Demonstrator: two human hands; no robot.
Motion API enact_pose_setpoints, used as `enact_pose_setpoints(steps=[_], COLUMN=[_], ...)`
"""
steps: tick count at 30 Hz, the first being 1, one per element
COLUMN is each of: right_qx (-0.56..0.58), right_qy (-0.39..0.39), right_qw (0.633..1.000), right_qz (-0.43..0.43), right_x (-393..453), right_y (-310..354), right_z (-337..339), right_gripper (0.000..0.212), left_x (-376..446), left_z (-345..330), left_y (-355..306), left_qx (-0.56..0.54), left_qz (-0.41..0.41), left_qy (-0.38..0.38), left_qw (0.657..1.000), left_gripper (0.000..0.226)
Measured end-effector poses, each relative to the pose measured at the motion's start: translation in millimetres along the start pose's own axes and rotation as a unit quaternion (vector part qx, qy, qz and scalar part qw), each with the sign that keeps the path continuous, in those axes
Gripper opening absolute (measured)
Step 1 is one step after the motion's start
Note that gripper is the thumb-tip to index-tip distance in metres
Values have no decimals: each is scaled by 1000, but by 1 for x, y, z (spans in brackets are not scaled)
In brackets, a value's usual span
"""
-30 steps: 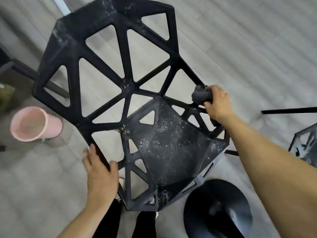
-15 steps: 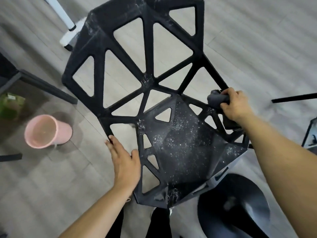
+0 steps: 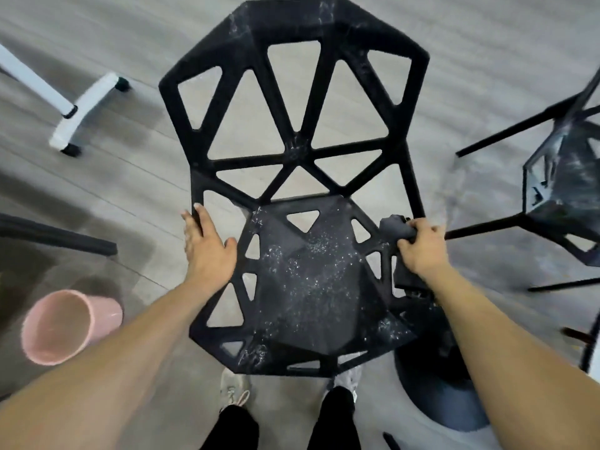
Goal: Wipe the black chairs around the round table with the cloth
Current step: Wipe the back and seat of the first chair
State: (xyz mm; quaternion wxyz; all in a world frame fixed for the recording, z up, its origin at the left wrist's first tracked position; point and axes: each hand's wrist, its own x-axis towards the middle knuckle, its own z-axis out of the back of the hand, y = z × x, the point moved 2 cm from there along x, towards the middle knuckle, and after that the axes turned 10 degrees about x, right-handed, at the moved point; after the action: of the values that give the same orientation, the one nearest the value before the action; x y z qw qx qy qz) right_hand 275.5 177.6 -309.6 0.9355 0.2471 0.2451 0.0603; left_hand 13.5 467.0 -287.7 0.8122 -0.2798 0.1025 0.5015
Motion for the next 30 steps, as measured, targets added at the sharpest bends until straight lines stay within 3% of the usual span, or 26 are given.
enact_pose_setpoints(steps=[11, 14, 17, 19, 23, 25, 28, 30], right_qx=[95, 145, 185, 208, 289, 286, 241, 178], right_qy=[-19, -73, -140, -165, -208, -248, -326, -387], right_qw=[990, 981, 971, 964, 927, 907, 865, 848], right_qz=[-104, -106, -52, 7, 119, 187, 295, 316], right_x=[-104, -114, -116, -113, -102, -92, -72, -52], right_y=[0, 15, 41, 69, 142, 179, 223, 245], right_z=[-48, -44, -32, -20, 17, 38, 64, 74], right_gripper=[41, 40, 40, 43, 60, 62, 62, 63], left_x=[42, 44, 41, 37, 38, 50, 87, 109], left_z=[45, 53, 70, 90, 143, 167, 189, 192], left_y=[29, 30, 12, -13, -79, -110, -134, -136], left_qx=[109, 102, 81, 46, 3, 15, 41, 27], left_qz=[-63, -60, -77, -139, -257, -289, -295, -281], left_qy=[69, 70, 20, -54, -221, -265, -256, -187], left_qw=[990, 990, 993, 988, 941, 920, 920, 941], left_gripper=[87, 85, 77, 69, 55, 52, 40, 34])
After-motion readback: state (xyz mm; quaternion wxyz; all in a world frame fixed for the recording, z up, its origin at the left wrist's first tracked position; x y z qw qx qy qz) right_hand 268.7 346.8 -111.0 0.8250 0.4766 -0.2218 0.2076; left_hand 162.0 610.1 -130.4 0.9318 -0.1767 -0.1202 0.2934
